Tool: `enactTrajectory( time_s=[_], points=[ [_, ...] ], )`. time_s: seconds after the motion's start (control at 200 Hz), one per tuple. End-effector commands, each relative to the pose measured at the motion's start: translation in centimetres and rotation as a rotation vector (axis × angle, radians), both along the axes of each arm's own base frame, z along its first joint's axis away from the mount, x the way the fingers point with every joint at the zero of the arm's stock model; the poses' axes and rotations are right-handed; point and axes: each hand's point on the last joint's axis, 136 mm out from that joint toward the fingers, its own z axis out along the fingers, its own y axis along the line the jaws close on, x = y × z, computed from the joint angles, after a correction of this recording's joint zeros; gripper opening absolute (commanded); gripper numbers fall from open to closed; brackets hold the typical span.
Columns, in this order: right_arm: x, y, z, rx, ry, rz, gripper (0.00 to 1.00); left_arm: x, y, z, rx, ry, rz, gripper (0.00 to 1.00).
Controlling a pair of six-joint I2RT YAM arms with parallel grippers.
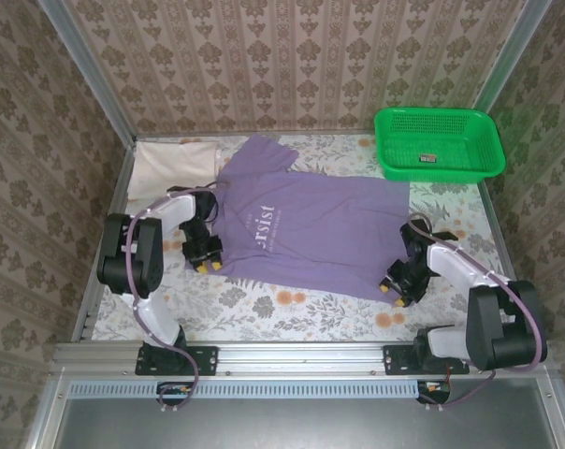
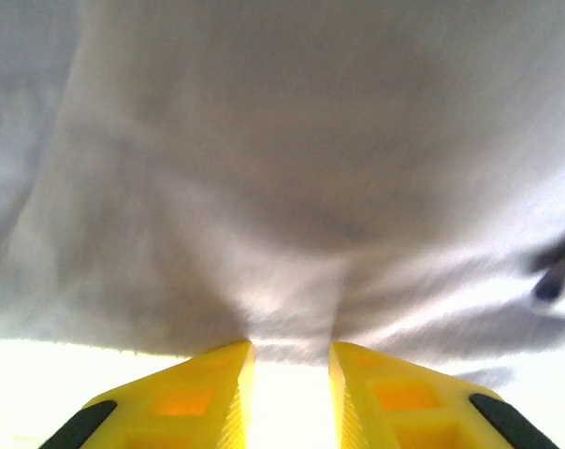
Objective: Fold and stack the t-shirts
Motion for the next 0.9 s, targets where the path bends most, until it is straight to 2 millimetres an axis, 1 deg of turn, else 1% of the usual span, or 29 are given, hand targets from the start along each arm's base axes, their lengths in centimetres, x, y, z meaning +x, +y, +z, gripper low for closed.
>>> enactTrajectory(
  time_s=[0.0, 0.03, 0.085, 0.11, 0.145, 0.195, 0.285, 0.33, 0.38, 0.425, 0.495, 0.595, 0.62, 0.65, 0.755, 0.83, 0.895],
  points=[
    [-2.0, -1.1, 0.3, -0.062, 0.07, 0.002, 0.42, -2.9, 0.9, 1.5, 0.017, 0.045, -0.014, 0.28],
    [-2.0, -1.1, 0.3, -0.064, 0.069, -0.001, 0.43, -3.5, 0.9, 1.4, 0.013, 0.055, -0.008, 0.28],
    [-2.0, -1.2, 0.3, -0.067, 0.071, -0.005, 0.44, -4.0, 0.7, 1.6, -0.007, 0.053, 0.009, 0.28],
    [-1.9, -1.3, 0.3, -0.069, 0.073, -0.008, 0.45, -4.0, 0.5, 1.8, -0.023, 0.046, 0.014, 0.28],
    [-1.6, -1.2, 0.5, -0.066, 0.062, -0.012, 0.45, -3.4, -0.1, 2.4, -0.055, 0.018, 0.021, 0.29],
    [-0.9, -1.0, 1.0, -0.052, 0.031, -0.024, 0.45, -2.1, -0.7, 3.7, -0.083, -0.034, 0.033, 0.3],
    [1.2, -0.3, 2.3, -0.019, -0.073, -0.046, 0.44, 1.1, -1.8, 6.6, -0.13, -0.135, 0.034, 0.31],
    [2.3, 0.1, 3.0, -0.013, -0.125, -0.044, 0.42, 2.5, -2.5, 7.5, -0.153, -0.165, 0.034, 0.3],
    [3.5, 1.0, 3.6, 0.002, -0.179, -0.018, 0.4, 4.0, -3.2, 7.9, -0.176, -0.193, 0.035, 0.28],
    [4.5, 2.2, 4.1, 0.02, -0.213, 0.019, 0.39, 5.1, -3.6, 7.6, -0.189, -0.199, 0.036, 0.26],
    [5.4, 4.1, 4.2, 0.041, -0.22, 0.087, 0.38, 6.1, -3.9, 6.4, -0.184, -0.188, 0.028, 0.23],
    [6.1, 6.8, 3.8, 0.062, -0.201, 0.202, 0.38, 6.2, -3.3, 3.8, -0.133, -0.15, 0.018, 0.21],
    [6.4, 7.4, 4.0, 0.07, -0.21, 0.228, 0.38, 6.1, -3.1, 3.2, -0.121, -0.142, 0.02, 0.21],
    [6.4, 7.8, 3.2, 0.069, -0.176, 0.254, 0.38, 5.8, -2.9, 2.5, -0.113, -0.128, 0.025, 0.2],
    [6.2, 8.8, 1.9, 0.079, -0.114, 0.327, 0.38, 4.9, -2.1, 0.5, -0.067, -0.104, 0.035, 0.2],
    [5.4, 8.7, 0.8, 0.069, -0.059, 0.354, 0.38, 4.0, -1.2, -0.5, -0.021, -0.091, 0.04, 0.2],
    [4.7, 8.6, 0.1, 0.059, -0.023, 0.373, 0.38, 3.1, -0.9, -1.2, -0.011, -0.07, 0.041, 0.21]
  ],
)
